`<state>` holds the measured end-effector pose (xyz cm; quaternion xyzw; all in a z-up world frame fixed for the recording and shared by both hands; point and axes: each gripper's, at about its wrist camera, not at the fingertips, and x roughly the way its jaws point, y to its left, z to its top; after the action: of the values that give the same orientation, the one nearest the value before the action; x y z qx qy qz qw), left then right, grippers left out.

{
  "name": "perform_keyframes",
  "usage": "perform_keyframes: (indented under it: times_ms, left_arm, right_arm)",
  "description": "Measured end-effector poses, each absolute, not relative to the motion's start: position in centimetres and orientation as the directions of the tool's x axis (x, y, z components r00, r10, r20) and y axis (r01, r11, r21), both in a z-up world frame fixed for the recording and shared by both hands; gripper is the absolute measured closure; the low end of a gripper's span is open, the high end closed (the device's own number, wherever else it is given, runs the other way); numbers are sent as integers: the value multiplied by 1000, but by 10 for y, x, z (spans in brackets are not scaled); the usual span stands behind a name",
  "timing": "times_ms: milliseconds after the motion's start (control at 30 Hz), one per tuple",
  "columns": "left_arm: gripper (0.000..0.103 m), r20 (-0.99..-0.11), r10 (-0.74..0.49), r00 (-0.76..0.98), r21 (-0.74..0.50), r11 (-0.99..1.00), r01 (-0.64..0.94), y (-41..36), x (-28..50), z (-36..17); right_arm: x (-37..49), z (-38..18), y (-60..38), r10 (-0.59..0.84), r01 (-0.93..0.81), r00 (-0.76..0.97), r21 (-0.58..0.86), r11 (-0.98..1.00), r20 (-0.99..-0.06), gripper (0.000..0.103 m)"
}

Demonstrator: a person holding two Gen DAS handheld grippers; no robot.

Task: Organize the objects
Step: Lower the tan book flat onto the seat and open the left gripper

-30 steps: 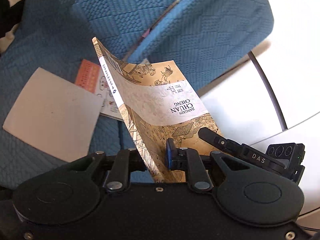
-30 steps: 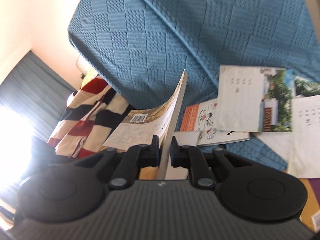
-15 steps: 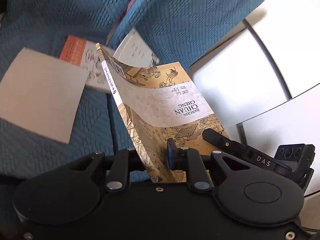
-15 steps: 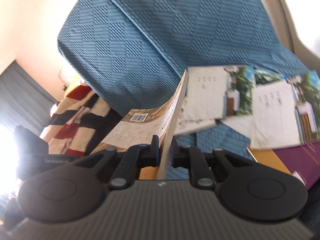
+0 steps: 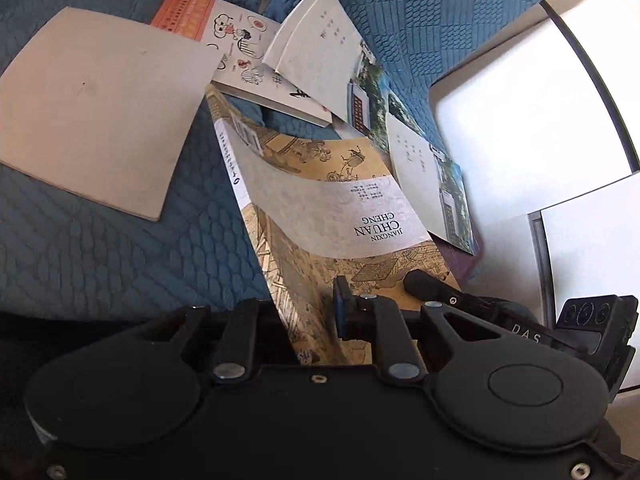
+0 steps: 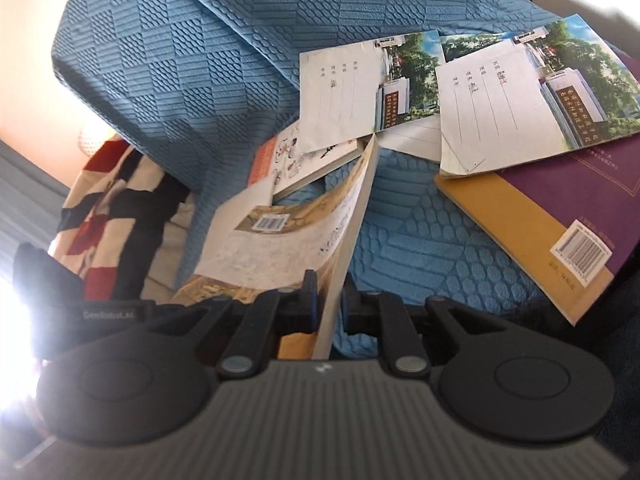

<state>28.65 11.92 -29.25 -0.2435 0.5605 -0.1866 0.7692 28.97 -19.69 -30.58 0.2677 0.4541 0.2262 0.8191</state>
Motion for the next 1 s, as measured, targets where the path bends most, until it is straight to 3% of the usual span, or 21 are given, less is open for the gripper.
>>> perform_keyframes:
  times_ms: [500, 767, 833, 933, 1000]
  left_arm:
    - [87, -818, -513, 260, -537, 843, -25, 121, 305, -337]
    - [67, -843, -461, 277, -481, 877, -5, 126, 297, -320]
    - [56, -858, -421, 294, -444, 896, -12, 129, 294, -311]
    - [61, -879, -340, 335, -369, 929, -24, 136, 288, -297]
    - [66, -856, -370, 360, -407, 913, -30, 140, 284, -282]
  right_arm:
    - [304, -336, -167, 539, -186, 443, 515, 837, -716, 88]
    - [312, -333, -173, 514, -91, 390, 524, 847, -764, 67]
    - [312, -327, -174, 486, -83, 387, 495, 865, -784, 61]
    - [309, -312, -178, 452, -96, 409, 456, 885, -792, 61]
    - [307, -299, -182, 430, -102, 431, 430, 897, -793, 61]
